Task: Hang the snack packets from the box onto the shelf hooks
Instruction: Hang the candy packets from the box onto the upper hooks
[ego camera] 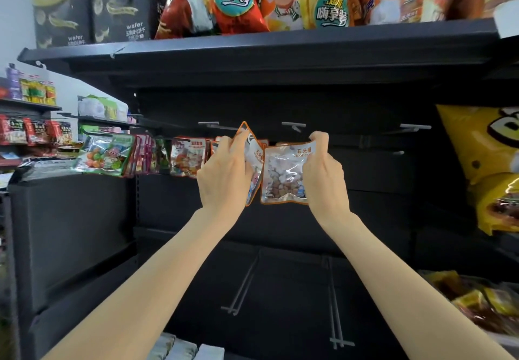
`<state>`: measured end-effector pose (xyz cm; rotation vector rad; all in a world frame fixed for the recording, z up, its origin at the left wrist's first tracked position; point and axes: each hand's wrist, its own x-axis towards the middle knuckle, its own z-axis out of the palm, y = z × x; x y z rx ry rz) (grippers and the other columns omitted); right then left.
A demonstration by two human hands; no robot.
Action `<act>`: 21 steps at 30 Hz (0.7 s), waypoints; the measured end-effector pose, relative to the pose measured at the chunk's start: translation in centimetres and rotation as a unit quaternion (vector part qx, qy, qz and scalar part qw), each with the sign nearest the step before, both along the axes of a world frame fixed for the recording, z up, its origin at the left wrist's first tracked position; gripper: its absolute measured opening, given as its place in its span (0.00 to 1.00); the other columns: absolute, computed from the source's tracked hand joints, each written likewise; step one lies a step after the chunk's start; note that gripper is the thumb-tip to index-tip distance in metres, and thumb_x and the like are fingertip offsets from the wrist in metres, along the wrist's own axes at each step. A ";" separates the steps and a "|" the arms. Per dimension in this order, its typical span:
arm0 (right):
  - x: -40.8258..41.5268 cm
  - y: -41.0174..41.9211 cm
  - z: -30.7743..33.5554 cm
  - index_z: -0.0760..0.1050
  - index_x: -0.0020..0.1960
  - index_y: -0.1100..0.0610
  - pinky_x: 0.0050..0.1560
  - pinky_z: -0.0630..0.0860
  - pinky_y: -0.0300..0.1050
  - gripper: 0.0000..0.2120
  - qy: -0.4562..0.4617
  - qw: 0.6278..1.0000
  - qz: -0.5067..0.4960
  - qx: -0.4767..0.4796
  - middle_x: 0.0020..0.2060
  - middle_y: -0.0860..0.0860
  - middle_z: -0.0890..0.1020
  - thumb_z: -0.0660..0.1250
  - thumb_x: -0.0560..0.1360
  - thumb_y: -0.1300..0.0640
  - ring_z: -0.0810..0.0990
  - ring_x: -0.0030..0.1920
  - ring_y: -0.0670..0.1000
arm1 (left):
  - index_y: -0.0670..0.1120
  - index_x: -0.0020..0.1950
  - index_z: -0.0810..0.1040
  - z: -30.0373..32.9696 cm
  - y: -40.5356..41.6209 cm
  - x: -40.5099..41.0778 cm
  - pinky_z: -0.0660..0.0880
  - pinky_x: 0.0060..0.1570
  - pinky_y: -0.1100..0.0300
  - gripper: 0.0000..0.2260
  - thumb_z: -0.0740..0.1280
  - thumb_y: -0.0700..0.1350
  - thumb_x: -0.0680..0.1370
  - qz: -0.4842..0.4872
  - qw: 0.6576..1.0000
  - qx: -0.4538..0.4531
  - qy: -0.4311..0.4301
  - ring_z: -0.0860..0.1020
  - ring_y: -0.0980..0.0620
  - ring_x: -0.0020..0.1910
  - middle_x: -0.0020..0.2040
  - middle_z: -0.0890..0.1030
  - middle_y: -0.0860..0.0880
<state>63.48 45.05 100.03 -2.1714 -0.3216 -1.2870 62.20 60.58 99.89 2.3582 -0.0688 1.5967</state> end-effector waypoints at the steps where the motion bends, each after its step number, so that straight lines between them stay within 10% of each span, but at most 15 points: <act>1: 0.6 -0.2 -0.3 0.61 0.63 0.58 0.32 0.77 0.56 0.18 -0.011 1.000 -0.003 -0.019 0.38 0.58 0.76 0.53 0.77 0.72 0.75 0.33 0.57 | 0.49 0.71 0.66 0.1 0.0 0.3 0.64 0.30 0.59 0.22 0.66 0.45 0.77 0.000 1.000 0.000 -0.006 0.71 0.52 0.34 0.50 0.75 0.48; 15: 7.5 -1.7 -0.6 0.63 0.69 0.56 0.38 0.74 0.48 0.21 0.090 0.993 -0.073 -0.030 0.60 0.57 0.66 0.60 0.79 0.49 0.77 0.46 0.59 | 0.51 0.73 0.62 0.4 0.8 1.2 0.62 0.31 0.61 0.22 0.61 0.48 0.79 0.017 0.999 0.000 0.028 0.68 0.56 0.37 0.54 0.73 0.49; 21: 10.4 -1.0 1.0 0.55 0.74 0.55 0.48 0.72 0.52 0.30 0.213 0.969 -0.126 -0.018 0.67 0.58 0.58 0.66 0.77 0.59 0.66 0.65 0.58 | 0.52 0.72 0.63 0.9 0.9 1.1 0.61 0.32 0.61 0.23 0.64 0.47 0.78 -0.019 1.000 -0.020 0.012 0.69 0.55 0.36 0.52 0.74 0.50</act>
